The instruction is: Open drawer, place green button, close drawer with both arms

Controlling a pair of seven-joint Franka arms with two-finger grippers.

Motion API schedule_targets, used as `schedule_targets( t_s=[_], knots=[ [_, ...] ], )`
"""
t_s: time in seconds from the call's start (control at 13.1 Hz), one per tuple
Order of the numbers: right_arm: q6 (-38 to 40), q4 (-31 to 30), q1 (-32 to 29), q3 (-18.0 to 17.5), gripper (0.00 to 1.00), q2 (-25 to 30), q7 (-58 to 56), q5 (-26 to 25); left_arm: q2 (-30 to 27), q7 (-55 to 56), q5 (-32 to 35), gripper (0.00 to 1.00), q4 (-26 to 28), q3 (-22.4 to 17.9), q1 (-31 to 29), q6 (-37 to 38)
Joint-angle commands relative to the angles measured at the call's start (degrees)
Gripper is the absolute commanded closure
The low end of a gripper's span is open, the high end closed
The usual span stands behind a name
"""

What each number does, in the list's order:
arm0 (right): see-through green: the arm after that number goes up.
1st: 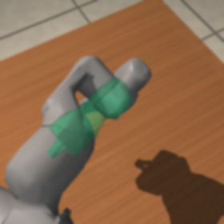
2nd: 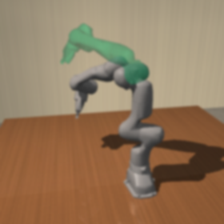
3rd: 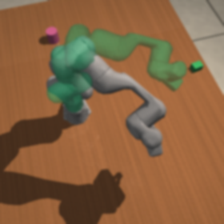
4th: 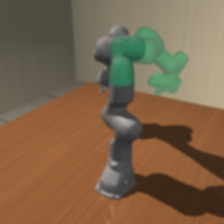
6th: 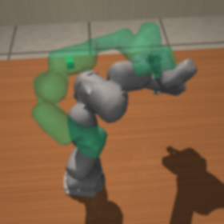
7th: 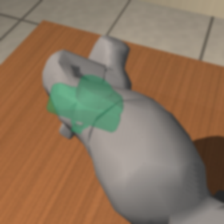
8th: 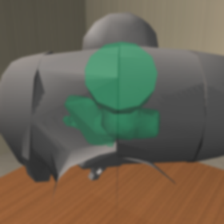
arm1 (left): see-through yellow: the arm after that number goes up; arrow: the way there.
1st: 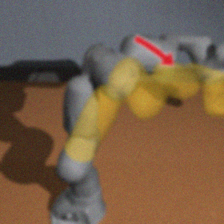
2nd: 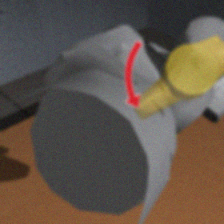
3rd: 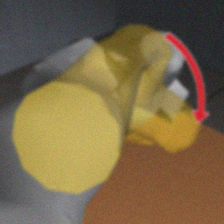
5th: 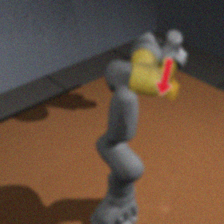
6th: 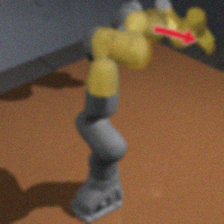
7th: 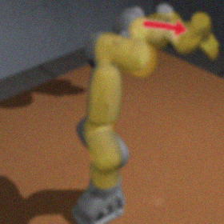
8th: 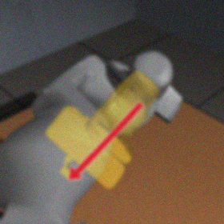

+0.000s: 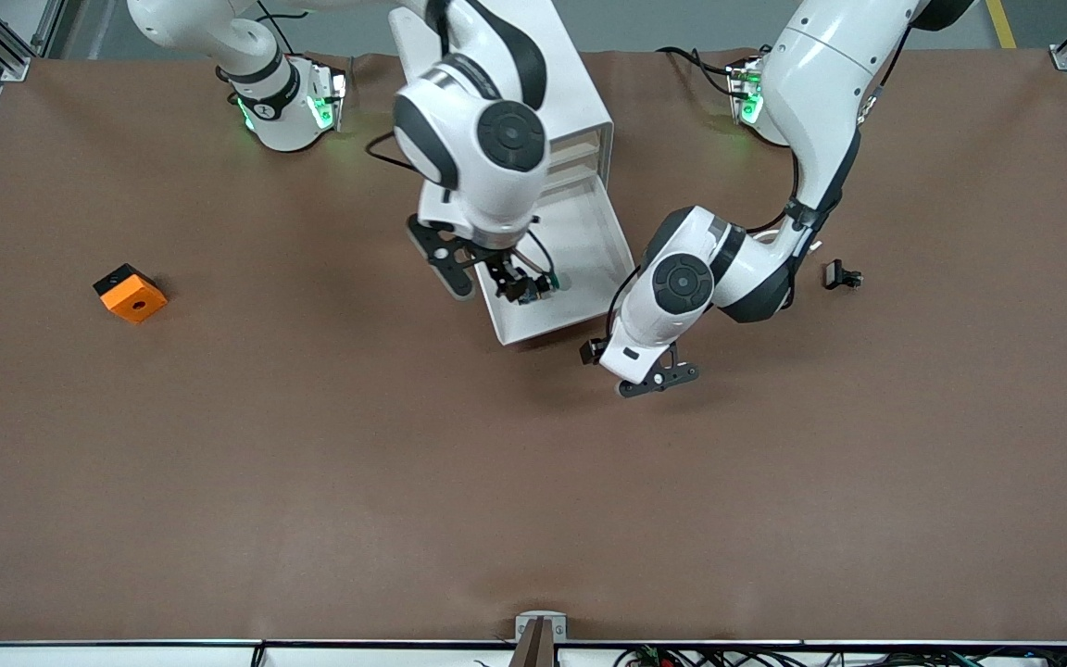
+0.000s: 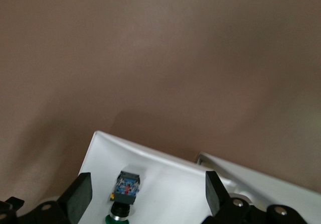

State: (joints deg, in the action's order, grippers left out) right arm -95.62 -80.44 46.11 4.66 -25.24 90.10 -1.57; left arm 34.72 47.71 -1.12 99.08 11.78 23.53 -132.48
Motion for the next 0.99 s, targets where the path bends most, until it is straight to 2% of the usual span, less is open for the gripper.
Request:
schedule_targets(
  t_s=[0.0,0.61,0.91],
  knots=[
    [3.67,-1.65,-5.4,-0.79,0.0,5.28,-12.89,0.16,0.17,1.86,1.38,0.0,-0.82,0.09,0.91,1.43],
    [9.12,-4.02,-26.04,-0.79,0.0,14.34,-52.78,0.25,0.08,9.4,0.68,0.0,-0.99,0.26,8.01,5.73],
    [12.55,-3.85,-36.85,-0.79,0.0,16.28,-73.96,0.16,1.22,13.8,-0.38,0.0,-1.87,4.03,8.38,6.26]
  ],
)
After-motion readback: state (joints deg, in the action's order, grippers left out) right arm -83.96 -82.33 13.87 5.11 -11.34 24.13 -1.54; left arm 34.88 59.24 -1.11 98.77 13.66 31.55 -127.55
